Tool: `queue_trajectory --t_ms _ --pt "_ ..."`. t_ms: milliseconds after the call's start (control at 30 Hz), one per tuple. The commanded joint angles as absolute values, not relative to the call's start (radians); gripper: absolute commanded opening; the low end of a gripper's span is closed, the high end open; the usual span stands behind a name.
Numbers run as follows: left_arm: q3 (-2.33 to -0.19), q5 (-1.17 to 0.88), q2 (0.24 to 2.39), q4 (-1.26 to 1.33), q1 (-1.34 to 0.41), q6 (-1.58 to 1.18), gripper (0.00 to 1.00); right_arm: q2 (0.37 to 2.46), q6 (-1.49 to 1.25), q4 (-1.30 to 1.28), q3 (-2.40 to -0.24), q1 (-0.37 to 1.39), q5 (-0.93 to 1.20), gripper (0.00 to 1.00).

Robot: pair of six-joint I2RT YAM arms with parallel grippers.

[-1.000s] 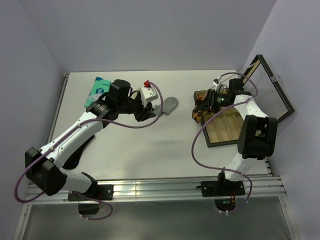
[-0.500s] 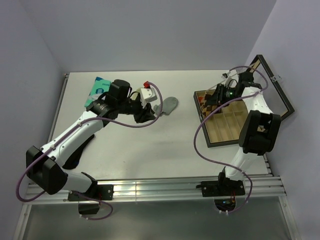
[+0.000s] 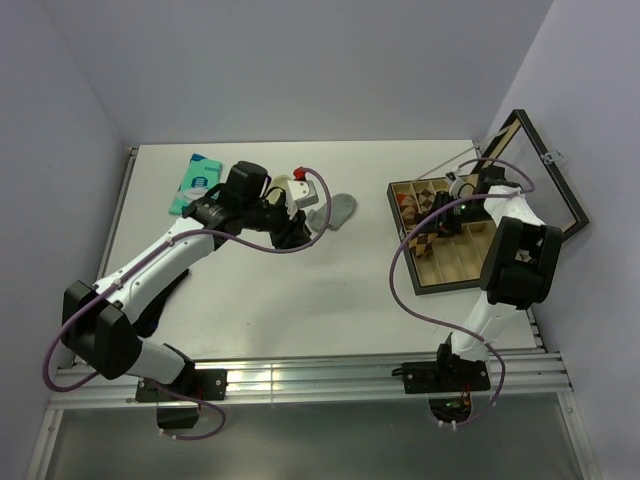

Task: Roll the socks
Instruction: Place the sock in the storage box.

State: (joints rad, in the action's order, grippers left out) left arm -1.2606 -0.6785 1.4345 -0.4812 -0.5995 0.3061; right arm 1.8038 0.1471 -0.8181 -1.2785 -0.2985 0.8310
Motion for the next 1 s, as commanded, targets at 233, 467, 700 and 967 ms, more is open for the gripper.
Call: queue_trajectory --t_ms 233,467,700,967 --pt "-1.282 -0.709 1.425 -0.488 -0.598 0.311 0.34 1.816 0.146 -0.821 -1.275 -0.224 0.632 0.00" --pt "-1.293 -0.713 1.447 -0.491 -0.601 0.307 0.33 1.832 0.127 -0.825 -1.290 -0.218 0.509 0.00" --pt "-1.292 -0.703 1.460 -0.495 -0.615 0.313 0.33 1.871 0.114 -0.847 -1.330 -0.186 0.303 0.00" --pt "-1.285 -0.690 1.471 -0.495 -0.624 0.319 0.32 1.885 0.097 -0.850 -1.364 -0.143 0.039 0.00"
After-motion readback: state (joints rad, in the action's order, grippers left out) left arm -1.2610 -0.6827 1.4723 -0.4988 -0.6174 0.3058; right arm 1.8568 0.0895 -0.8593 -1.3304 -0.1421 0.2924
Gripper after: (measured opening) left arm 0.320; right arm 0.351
